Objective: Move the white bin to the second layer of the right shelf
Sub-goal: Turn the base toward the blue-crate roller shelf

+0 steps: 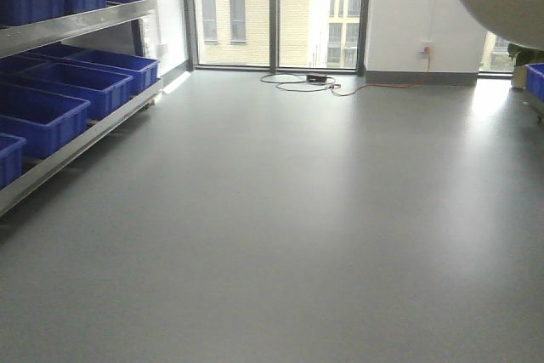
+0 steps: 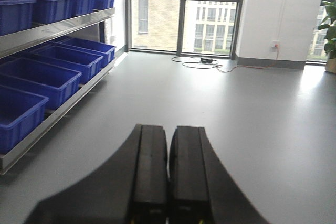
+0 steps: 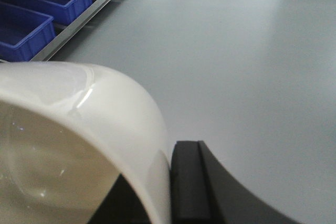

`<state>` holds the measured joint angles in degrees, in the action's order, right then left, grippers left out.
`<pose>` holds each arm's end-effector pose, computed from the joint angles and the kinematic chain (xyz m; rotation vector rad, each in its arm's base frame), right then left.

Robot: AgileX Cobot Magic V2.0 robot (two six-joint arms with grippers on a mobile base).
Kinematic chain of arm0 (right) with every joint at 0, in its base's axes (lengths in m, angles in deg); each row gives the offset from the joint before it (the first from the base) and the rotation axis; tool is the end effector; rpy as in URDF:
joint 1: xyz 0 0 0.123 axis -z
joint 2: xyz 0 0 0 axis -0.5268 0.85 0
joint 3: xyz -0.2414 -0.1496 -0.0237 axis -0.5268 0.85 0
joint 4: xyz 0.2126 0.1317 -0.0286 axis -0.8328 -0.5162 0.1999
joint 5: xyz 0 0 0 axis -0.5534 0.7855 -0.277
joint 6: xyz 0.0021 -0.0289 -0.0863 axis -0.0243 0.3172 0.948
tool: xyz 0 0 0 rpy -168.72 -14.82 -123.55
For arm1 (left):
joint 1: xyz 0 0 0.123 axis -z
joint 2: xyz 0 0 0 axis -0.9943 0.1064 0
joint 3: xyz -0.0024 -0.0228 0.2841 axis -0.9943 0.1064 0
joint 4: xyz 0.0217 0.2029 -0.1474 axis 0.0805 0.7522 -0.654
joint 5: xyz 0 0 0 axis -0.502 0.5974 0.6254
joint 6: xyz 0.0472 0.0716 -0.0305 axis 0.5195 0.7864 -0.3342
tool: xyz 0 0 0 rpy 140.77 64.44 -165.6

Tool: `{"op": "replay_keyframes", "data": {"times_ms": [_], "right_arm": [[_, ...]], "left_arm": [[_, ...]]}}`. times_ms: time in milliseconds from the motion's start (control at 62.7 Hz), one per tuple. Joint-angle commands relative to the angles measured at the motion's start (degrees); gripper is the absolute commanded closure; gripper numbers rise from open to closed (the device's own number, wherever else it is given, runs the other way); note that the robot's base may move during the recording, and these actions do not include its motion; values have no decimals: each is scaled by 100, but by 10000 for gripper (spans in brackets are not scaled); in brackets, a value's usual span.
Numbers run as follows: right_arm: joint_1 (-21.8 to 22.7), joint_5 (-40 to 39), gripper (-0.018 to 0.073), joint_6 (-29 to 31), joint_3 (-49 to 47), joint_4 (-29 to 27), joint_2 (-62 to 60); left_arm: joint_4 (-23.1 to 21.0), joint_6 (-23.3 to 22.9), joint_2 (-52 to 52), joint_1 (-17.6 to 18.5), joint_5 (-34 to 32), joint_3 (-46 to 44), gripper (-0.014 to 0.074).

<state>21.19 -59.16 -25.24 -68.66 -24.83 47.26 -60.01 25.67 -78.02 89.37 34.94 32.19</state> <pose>0.1162 0.0282 0.3518 -0.0810 1.8943 0.2937 0.0559 -0.0058 0.2057 0.0326 1.5432 -0.1251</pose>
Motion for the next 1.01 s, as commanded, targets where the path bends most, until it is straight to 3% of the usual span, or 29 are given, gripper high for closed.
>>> {"op": "replay_keyframes", "data": {"times_ms": [0, 989], "right_arm": [[28, -555, 504, 18, -172, -46, -7], [28, -555, 504, 18, -172, -46, -7]], "left_arm": [[-53, -56, -18, 32, -493, 211, 512], [-53, -56, -18, 32, -493, 211, 512]]}}
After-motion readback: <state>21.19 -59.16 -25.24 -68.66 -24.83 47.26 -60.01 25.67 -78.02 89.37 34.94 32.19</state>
